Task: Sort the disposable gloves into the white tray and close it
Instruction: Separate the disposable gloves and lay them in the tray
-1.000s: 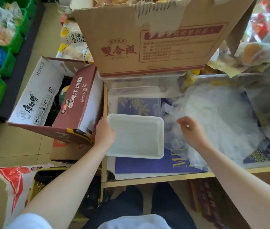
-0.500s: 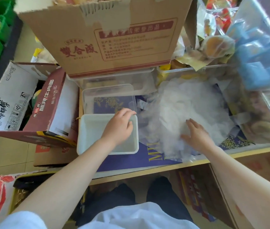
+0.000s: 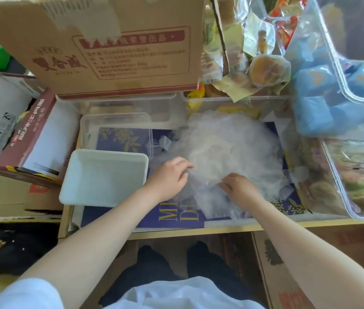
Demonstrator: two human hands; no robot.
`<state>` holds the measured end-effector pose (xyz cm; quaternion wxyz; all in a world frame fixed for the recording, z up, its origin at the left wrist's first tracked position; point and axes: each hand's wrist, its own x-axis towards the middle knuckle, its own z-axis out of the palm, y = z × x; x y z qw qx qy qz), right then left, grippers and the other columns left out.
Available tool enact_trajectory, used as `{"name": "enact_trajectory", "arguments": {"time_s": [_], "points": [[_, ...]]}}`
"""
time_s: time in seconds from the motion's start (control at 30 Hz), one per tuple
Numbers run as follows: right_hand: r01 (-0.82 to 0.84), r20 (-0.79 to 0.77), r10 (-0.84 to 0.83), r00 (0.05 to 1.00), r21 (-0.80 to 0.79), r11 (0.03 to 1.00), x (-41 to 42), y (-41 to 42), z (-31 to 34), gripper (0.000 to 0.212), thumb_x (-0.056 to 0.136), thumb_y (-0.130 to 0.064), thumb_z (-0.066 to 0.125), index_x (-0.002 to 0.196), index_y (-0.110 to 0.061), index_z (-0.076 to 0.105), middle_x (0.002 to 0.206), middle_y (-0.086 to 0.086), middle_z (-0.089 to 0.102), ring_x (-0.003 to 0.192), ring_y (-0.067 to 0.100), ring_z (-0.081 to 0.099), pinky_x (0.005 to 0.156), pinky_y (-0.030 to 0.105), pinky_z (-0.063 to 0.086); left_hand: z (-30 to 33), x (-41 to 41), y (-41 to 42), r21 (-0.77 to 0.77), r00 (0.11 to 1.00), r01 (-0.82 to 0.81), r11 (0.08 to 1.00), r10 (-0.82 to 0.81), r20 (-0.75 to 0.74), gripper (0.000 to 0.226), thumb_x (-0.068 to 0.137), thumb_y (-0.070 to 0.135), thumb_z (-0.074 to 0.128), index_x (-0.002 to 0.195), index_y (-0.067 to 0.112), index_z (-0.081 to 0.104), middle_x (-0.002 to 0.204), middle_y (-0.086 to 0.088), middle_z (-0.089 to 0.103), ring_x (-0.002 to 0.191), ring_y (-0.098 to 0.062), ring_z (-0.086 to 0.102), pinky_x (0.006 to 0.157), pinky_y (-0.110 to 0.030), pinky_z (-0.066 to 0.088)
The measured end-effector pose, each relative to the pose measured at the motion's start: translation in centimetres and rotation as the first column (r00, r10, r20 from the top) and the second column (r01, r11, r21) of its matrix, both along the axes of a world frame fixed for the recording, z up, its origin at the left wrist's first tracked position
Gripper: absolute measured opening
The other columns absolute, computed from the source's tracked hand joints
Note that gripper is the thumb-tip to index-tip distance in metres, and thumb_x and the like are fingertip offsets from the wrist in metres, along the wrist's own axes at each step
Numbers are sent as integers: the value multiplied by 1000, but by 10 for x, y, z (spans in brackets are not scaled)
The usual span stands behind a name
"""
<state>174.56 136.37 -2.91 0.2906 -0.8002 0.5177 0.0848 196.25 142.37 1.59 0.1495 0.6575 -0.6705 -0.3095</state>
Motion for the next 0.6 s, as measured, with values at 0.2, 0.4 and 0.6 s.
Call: {"name": "enact_trajectory", "arguments": {"time_s": [0.2, 0.4, 0.6], "points": [[67, 258, -61, 964, -16, 998, -6, -14, 27, 31, 99, -20, 43, 120, -9, 62, 115, 12, 62, 104, 30, 57, 87, 34, 40, -4, -38, -17, 169, 996, 41, 985, -53, 66, 49, 94, 38, 50, 139, 23, 40, 145, 1, 38, 130, -20, 39, 102, -36, 38], [73, 350, -51, 935, -50, 996, -29, -30, 39, 28, 97, -15, 46, 118, -13, 65, 113, 7, 63, 101, 24, 58, 80, 26, 40, -14, -51, -29, -117, 992, -121, 986, 126, 34, 17, 92, 18, 57, 93, 8, 71, 96, -8, 66, 94, -28, 58, 74, -38, 47], [79, 138, -52, 989, -203, 976, -59, -46, 30, 28, 94, -9, 48, 112, -10, 68, 114, 9, 65, 104, 30, 60, 80, 30, 43, -8, -45, -35, -253, 974, -218, 943, 227, 8, 14, 90, 10, 59, 84, 4, 70, 87, -8, 67, 83, -27, 59, 70, -32, 45]]}}
